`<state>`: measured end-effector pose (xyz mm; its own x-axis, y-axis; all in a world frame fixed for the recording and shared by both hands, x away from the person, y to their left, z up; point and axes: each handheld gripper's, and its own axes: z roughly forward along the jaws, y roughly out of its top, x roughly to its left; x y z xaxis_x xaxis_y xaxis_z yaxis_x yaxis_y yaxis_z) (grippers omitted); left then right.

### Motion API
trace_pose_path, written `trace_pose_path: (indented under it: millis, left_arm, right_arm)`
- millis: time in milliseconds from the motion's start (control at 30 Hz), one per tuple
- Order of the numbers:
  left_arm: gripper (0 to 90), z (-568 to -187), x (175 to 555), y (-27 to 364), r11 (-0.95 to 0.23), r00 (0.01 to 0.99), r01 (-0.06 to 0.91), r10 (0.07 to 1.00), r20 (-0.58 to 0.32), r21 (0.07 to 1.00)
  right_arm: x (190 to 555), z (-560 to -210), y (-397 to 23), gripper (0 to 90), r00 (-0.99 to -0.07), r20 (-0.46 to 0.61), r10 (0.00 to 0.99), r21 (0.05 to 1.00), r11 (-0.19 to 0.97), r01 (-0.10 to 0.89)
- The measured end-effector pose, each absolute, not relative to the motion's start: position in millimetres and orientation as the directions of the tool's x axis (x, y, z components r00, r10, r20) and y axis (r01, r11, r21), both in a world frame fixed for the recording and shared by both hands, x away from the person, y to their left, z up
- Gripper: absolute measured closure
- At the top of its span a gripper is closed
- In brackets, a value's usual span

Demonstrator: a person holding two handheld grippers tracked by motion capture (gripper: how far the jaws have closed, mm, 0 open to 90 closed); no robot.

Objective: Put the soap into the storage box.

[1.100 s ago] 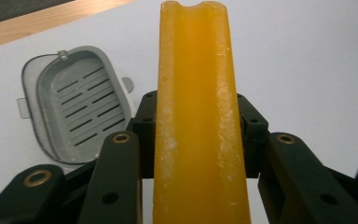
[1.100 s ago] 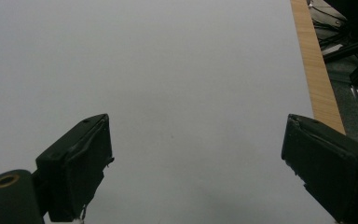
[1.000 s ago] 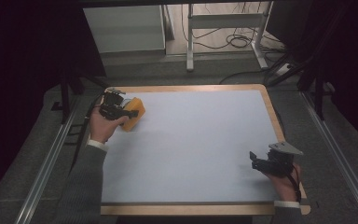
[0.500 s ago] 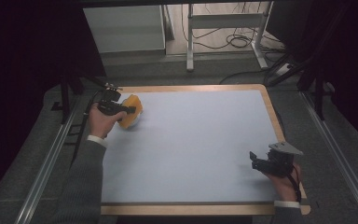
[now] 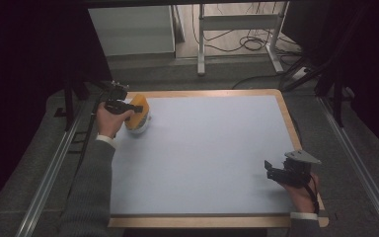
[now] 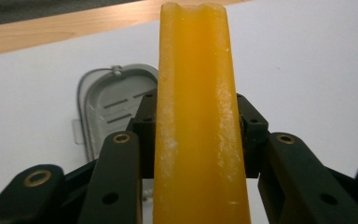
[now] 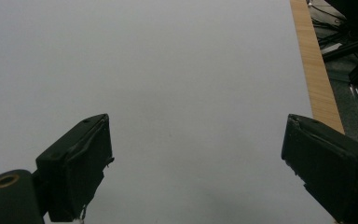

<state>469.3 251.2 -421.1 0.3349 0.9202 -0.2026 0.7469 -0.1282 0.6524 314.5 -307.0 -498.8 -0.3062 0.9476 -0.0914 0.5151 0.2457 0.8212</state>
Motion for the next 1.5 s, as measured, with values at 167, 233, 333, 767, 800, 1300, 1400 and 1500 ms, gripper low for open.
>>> trace_pose_path:
  millis: [167,233,333,767,800,1300,1400,1500]
  left_arm:
    - [61.3,-426.5,479.4,255.1,-0.101,0.309,0.765,0.924,-0.225,0.636]
    - [61.4,-430.0,483.2,255.7,-0.090,0.298,0.772,0.925,-0.234,0.630]
    - [61.4,-433.9,485.9,255.3,-0.091,0.290,0.757,0.934,-0.208,0.647]
    - [61.4,-451.6,499.2,259.8,-0.030,0.231,0.786,0.941,-0.248,0.618]
    - [61.3,-453.6,500.1,260.1,-0.019,0.222,0.784,0.942,-0.253,0.620]
    - [61.2,-473.1,502.9,265.9,0.018,0.190,0.804,0.939,-0.287,0.594]
    - [57.2,-467.7,500.0,267.1,0.019,0.198,0.786,0.939,-0.280,0.617]
    - [43.4,-457.3,496.1,265.9,0.001,0.210,0.764,0.945,-0.251,0.645]
  right_arm:
    - [314.6,-498.8,-307.9,8.6,-0.306,-0.089,0.948,0.822,0.243,0.515]
    - [314.7,-499.1,-307.5,8.6,-0.307,-0.089,0.947,0.821,0.245,0.517]
    - [314.7,-499.1,-307.7,8.6,-0.305,-0.089,0.948,0.821,0.243,0.516]
    - [314.5,-499.3,-310.2,8.6,-0.301,-0.086,0.950,0.822,0.239,0.517]
    - [314.6,-499.3,-310.4,8.6,-0.300,-0.085,0.950,0.822,0.237,0.517]
    - [315.0,-500.4,-309.9,8.6,-0.301,-0.086,0.950,0.820,0.239,0.519]
    - [315.2,-500.8,-310.3,8.6,-0.299,-0.086,0.950,0.819,0.239,0.522]
    - [315.3,-500.9,-310.0,8.6,-0.304,-0.086,0.949,0.818,0.242,0.522]
